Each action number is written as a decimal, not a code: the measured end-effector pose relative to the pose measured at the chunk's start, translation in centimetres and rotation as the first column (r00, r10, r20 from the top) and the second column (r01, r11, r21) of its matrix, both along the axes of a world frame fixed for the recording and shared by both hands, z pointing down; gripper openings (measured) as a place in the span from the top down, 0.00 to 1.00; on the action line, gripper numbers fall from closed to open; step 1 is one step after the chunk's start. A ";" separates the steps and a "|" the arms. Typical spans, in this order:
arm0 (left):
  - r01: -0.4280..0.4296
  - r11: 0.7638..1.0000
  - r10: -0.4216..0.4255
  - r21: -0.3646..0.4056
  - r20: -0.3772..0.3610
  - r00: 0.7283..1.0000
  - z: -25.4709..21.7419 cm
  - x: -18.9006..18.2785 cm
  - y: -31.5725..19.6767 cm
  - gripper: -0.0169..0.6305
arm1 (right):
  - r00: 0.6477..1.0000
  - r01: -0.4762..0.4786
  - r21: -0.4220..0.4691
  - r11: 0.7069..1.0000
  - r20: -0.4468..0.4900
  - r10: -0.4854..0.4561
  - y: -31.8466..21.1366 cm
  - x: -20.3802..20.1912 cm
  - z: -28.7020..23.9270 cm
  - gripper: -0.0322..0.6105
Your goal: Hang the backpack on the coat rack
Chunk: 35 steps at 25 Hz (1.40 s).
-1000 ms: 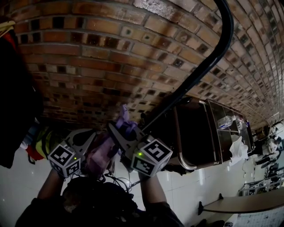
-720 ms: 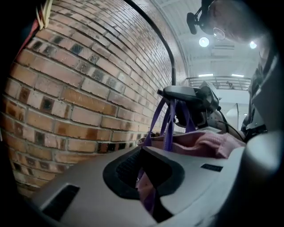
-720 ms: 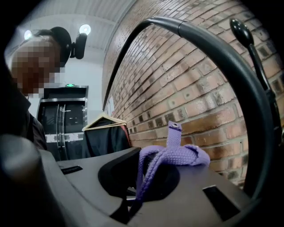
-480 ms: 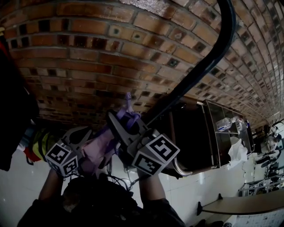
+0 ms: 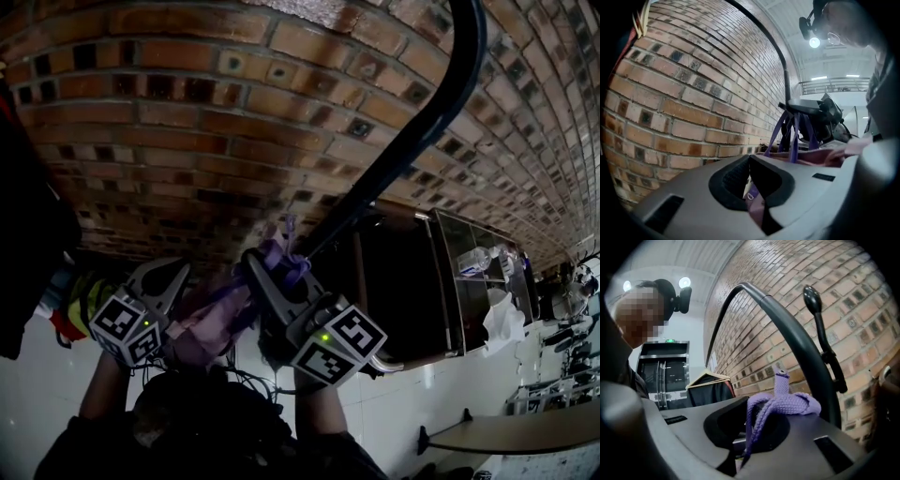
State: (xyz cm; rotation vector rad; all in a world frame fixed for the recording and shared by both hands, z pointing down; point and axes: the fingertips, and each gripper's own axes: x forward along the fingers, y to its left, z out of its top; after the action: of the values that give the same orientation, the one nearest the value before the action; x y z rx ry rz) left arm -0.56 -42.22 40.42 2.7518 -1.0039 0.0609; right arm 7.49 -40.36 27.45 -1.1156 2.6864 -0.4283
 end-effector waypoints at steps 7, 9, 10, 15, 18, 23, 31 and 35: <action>-0.026 1.000 0.026 0.018 0.003 1.000 -1.2 1.3 0.1 0.95 | 0.999 -0.039 -0.054 0.998 0.036 0.041 0.0 1.8 2.7 0.94; -0.032 0.999 0.032 0.015 0.011 0.999 -1.0 1.6 0.2 0.95 | 0.998 -0.039 -0.051 0.998 0.044 0.041 0.2 2.1 3.0 0.94; -0.037 0.999 0.037 0.014 0.015 0.999 -0.9 1.7 0.3 0.95 | 0.998 -0.038 -0.051 0.998 0.050 0.041 0.3 2.3 3.1 0.94; -0.056 0.998 0.055 0.006 0.019 0.998 -0.6 2.8 0.6 0.95 | 0.999 -0.036 -0.039 0.999 0.014 0.036 1.1 2.8 4.5 0.94; -0.069 0.998 0.069 0.004 0.021 0.997 -0.3 3.5 0.8 0.95 | 1.000 -0.022 -0.020 1.000 -0.021 0.022 1.6 3.0 5.6 0.94; -0.088 0.996 0.089 -0.002 0.033 0.996 0.2 4.2 1.4 0.95 | 0.994 -0.011 -0.028 1.000 -0.110 0.008 2.6 3.3 8.3 0.94; -0.100 0.995 0.101 -0.022 0.048 0.994 1.3 4.4 2.3 0.95 | 0.985 -0.059 0.003 0.998 -0.163 0.059 2.8 3.9 10.0 0.92; -0.107 0.994 0.109 -0.036 0.043 0.993 1.9 4.4 2.9 0.95 | 0.987 -0.081 0.022 0.996 -0.140 0.083 3.0 4.0 10.5 0.90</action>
State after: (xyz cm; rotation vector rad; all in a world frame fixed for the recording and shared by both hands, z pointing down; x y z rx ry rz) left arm 3.82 -39.35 42.27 2.7836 -0.8558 0.1550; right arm 11.44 -37.37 37.91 -1.2926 2.7451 -0.3244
